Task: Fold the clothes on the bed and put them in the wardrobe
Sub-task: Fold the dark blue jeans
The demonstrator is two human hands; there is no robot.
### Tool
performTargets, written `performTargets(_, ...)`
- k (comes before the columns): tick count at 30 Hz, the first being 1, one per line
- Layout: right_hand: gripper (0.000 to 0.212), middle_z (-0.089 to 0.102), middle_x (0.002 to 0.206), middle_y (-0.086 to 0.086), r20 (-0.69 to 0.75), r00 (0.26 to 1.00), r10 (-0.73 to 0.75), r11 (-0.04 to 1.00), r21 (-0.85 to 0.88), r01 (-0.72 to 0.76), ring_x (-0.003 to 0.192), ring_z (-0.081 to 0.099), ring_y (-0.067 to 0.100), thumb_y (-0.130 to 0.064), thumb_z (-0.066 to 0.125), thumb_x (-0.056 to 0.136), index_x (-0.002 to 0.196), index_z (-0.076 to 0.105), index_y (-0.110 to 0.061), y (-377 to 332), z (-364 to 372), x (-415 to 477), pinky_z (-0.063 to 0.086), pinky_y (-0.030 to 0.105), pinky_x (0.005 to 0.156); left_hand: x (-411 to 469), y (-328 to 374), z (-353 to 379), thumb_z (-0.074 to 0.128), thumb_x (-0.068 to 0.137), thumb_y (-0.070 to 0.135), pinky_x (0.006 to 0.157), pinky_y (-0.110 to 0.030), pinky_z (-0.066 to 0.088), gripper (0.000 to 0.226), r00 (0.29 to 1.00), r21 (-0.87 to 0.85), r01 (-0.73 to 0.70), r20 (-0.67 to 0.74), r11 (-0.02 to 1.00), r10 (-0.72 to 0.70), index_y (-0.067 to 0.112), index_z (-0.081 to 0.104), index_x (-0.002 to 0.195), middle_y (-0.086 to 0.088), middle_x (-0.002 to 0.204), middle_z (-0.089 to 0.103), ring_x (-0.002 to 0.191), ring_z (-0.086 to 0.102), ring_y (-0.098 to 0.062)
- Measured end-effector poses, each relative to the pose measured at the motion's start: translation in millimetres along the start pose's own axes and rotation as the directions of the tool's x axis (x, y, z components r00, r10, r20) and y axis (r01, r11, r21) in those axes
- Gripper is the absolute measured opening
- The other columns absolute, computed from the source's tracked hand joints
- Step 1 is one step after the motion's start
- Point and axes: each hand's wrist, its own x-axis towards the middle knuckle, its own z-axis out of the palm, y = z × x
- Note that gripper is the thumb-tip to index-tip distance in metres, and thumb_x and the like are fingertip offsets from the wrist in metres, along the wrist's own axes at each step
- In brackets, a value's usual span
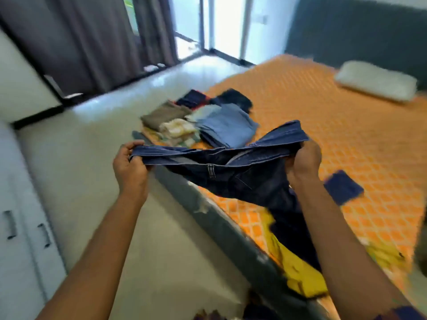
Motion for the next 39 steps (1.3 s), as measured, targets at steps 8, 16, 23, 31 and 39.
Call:
performTargets(8,0.029,0.07,0.081,0.022,0.499,0.843,0.202,0.976,-0.175,-0.13,0.08,0.068,0.04,0.006,0.046,0.09,0.083,0.073,0.012,66,215,-27,0.056,0.036,0.067,36,96,-187,0.035,0.077,-0.011,0.069,-0.035,0.061,0.05,0.863,0.165,-0.172,-0.45,0.971,0.229,0.026,0.067,0.088,-0.003,0.094,0.065,0.088,0.066,-0.02)
performTargets(16,0.021,0.068,0.078,0.009,0.732,0.587,0.347,0.936,-0.235,-0.26,0.066,0.063,0.018,-0.007,0.046,0.101,0.091,0.065,-0.007,55,374,-51,0.05,0.023,0.05,76,186,-247,0.039,0.09,-0.011,0.06,-0.03,0.058,0.039,0.682,0.036,-0.132,-0.722,0.991,0.118,0.018,0.063,0.081,-0.003,0.08,0.061,0.069,0.062,-0.015)
performTargets(23,0.019,0.071,0.09,0.005,0.851,0.431,0.3,0.937,-0.178,-0.302,0.084,0.068,0.023,-0.016,0.05,0.101,0.094,0.067,-0.02,5,457,-84,0.057,0.033,0.071,79,286,-279,0.051,0.096,-0.002,0.069,-0.037,0.063,0.02,0.613,-0.179,-0.353,-0.786,0.919,0.082,0.008,0.068,0.098,-0.014,0.105,0.063,0.093,0.065,-0.03)
performTargets(31,0.02,0.067,0.079,0.003,0.796,0.473,0.378,0.896,-0.184,-0.405,0.071,0.063,0.015,-0.012,0.05,0.099,0.088,0.065,-0.017,50,445,-111,0.054,0.027,0.064,26,265,-283,0.067,0.092,0.005,0.067,-0.033,0.06,0.01,0.686,-0.367,-0.433,-0.726,0.823,0.038,0.005,0.063,0.083,-0.008,0.07,0.066,0.07,0.068,-0.025)
performTargets(39,0.028,0.053,0.073,0.009,0.459,0.688,0.562,0.809,-0.479,-0.341,0.065,0.052,0.02,0.002,0.046,0.093,0.072,0.057,-0.014,206,274,-113,0.044,0.023,0.047,-67,70,-282,0.058,0.099,0.007,0.054,-0.027,0.055,0.013,0.5,-0.506,-0.157,-0.782,0.848,-0.373,0.008,0.058,0.086,-0.011,0.084,0.064,0.068,0.064,-0.017)
